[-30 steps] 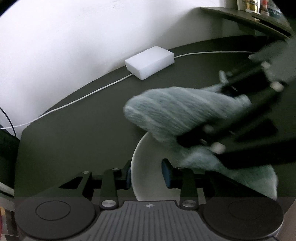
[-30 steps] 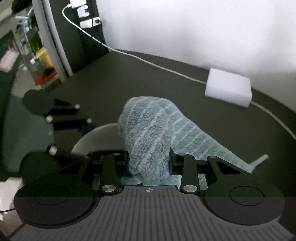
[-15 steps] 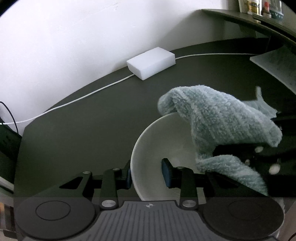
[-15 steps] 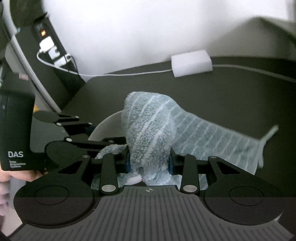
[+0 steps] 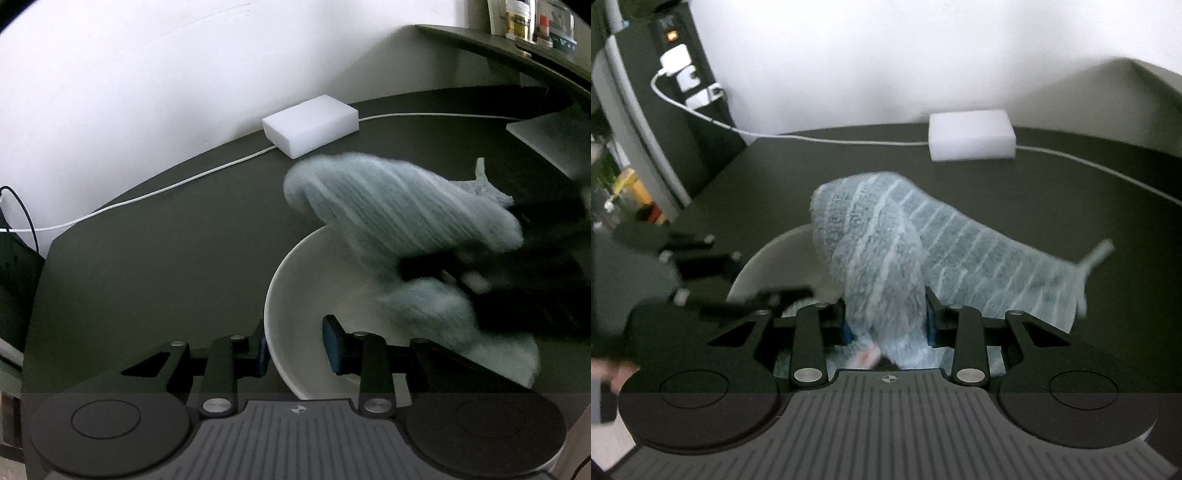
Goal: Clean bowl
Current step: 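Rub the towel along the bowl's inner wall with the right gripper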
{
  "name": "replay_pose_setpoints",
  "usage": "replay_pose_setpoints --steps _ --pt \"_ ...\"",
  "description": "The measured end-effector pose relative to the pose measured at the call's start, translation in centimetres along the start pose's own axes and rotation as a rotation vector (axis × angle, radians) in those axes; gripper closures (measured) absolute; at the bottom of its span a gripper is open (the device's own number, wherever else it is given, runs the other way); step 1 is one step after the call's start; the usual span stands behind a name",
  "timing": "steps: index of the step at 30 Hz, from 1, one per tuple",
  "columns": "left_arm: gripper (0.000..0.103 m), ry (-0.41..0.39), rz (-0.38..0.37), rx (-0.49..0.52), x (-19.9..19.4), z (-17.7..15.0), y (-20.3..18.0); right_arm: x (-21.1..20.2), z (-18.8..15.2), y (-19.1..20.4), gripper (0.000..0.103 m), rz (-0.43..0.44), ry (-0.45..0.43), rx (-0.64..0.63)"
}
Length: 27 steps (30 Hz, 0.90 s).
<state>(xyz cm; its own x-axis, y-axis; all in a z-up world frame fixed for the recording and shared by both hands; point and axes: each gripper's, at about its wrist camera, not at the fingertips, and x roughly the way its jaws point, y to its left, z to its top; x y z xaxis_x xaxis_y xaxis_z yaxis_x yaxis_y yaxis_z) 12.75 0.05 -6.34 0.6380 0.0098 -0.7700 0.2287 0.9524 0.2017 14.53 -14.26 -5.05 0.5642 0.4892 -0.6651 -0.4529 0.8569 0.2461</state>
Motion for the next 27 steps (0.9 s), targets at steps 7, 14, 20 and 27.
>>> replay_pose_setpoints --steps 7,14,20,27 --pt "0.07 0.008 0.016 0.037 -0.6 0.5 -0.5 -0.6 -0.6 1.4 0.066 -0.011 -0.002 -0.094" --pt "0.07 -0.013 0.009 0.146 -0.3 1.4 -0.3 0.8 1.4 1.9 0.069 0.01 0.031 -0.33" --pt "0.076 -0.006 -0.022 0.198 0.2 1.0 -0.3 2.8 3.6 2.2 0.069 0.038 0.08 -0.479" --pt "0.076 -0.005 -0.034 0.125 0.2 0.5 0.2 3.1 2.7 0.2 0.069 0.009 0.059 -0.25"
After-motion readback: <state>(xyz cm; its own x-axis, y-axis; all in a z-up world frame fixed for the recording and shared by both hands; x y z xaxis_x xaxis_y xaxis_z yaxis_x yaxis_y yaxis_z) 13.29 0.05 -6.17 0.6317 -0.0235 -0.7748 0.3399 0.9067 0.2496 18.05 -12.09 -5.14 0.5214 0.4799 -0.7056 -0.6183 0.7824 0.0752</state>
